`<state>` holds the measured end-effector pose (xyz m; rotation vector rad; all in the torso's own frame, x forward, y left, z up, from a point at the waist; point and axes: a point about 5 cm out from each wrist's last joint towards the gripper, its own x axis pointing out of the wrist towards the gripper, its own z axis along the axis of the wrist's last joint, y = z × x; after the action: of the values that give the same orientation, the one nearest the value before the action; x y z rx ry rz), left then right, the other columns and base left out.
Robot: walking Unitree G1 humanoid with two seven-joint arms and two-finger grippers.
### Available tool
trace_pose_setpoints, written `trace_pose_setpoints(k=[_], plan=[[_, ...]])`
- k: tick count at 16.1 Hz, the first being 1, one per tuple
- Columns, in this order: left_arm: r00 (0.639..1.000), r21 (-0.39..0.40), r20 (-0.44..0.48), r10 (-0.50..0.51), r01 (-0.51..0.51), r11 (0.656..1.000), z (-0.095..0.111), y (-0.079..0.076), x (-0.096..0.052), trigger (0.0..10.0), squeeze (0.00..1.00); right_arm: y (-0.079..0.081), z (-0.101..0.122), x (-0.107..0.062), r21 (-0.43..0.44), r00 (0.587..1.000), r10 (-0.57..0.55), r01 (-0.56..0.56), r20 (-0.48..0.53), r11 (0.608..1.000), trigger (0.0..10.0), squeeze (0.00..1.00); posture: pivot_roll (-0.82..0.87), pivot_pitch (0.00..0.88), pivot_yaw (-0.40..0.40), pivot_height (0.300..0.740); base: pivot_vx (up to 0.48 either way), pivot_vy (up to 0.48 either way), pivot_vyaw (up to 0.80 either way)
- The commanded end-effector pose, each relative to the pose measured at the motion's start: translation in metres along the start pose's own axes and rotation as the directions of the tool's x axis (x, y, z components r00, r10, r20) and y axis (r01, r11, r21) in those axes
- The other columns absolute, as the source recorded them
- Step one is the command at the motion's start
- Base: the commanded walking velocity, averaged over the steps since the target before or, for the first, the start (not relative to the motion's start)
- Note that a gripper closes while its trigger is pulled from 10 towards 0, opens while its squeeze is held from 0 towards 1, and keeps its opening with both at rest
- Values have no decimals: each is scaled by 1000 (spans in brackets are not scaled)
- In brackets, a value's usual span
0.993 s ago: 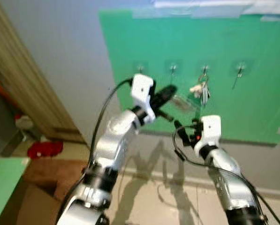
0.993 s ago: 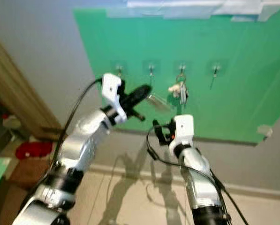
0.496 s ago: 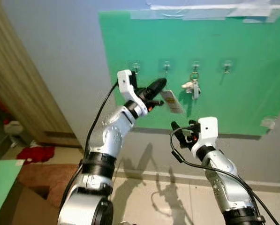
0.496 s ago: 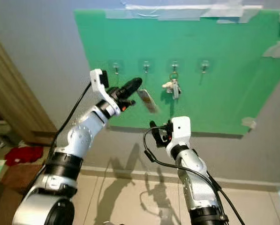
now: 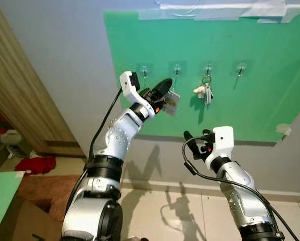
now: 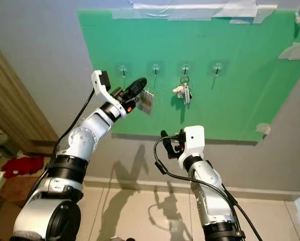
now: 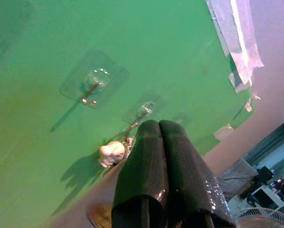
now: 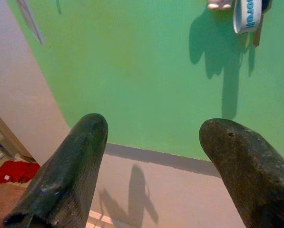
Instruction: Hang keys on a hook
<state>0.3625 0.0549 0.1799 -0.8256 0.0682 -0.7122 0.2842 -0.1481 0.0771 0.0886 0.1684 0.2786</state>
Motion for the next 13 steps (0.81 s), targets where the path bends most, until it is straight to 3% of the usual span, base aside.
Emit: trace_pose_setpoints(k=[1, 3, 5, 7, 8, 10, 13], plan=[[1000, 25, 7, -4, 4, 1000, 4, -5, 6, 0, 0, 4, 5, 1, -9, 1000, 12, -12, 15, 1000, 10000, 0, -158, 0, 134, 740, 0, 0, 0], [1000, 73, -20, -12, 13, 997, 2, -7, 10, 0, 0, 5, 5, 1, -8, 1000, 13, -13, 15, 1000, 10000, 0, -161, 0, 137, 740, 0, 0, 0], [999, 239, -47, -23, 34, 971, 1, -11, 13, 0, 0, 5, 5, 1, -9, 1000, 10, -10, 22, 1000, 10000, 0, -164, 0, 142, 740, 0, 0, 0], [998, 457, -70, -6, 37, 889, 2, -12, 15, 0, 0, 4, 6, 0, -9, 1000, 8, -7, 28, 1000, 10000, 0, -166, 0, 146, 740, 0, 0, 0], [997, 589, -72, 38, 12, 808, 5, -9, 15, 0, 0, 4, 6, 0, -9, 999, 6, -5, 34, 1000, 10000, 0, -168, 0, 150, 740, 0, 0, 0], [997, 679, -32, 69, -29, 734, 12, -6, 13, 0, 0, 4, 6, -1, -6, 999, 1, -1, 39, 1000, 10000, 0, -168, 0, 153, 740, 0, 0, 0], [1000, 740, 1, 21, -14, 672, 17, -14, 13, 0, 0, 3, 4, -3, -4, 999, -4, 4, 39, 1000, 10000, 0, -167, 0, 152, 740, 0, 0, 0]])
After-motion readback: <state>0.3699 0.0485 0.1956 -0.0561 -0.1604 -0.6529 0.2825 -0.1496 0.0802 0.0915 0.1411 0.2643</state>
